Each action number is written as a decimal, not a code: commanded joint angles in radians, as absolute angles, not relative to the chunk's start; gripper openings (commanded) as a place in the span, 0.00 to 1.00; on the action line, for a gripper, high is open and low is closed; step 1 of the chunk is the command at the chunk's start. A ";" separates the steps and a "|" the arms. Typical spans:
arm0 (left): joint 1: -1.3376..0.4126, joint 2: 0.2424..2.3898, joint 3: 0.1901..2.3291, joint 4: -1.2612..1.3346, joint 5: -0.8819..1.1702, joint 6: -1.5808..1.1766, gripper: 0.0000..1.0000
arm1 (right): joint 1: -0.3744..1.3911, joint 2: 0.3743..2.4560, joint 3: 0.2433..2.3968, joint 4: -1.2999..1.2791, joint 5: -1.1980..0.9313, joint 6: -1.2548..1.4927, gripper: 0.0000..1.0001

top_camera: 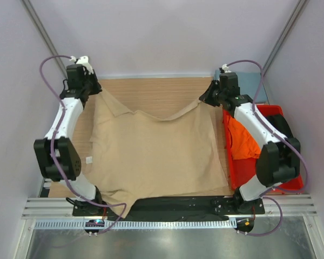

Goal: Fold and stack the t-shirts
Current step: Flatten the tshirt out

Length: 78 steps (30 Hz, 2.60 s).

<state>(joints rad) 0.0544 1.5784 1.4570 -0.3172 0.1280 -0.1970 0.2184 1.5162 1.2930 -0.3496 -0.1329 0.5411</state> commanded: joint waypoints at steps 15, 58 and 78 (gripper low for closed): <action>0.071 2.118 1.798 -0.153 0.100 -0.221 0.00 | 0.160 2.071 1.710 -0.219 -0.107 0.446 0.04; 0.052 1.721 1.302 -0.718 0.035 -0.644 0.41 | 0.209 2.057 1.858 -0.641 -0.074 0.393 0.62; 0.287 1.874 1.169 -0.732 -0.034 -0.574 0.25 | 0.403 1.845 1.282 -0.595 -0.047 0.449 0.60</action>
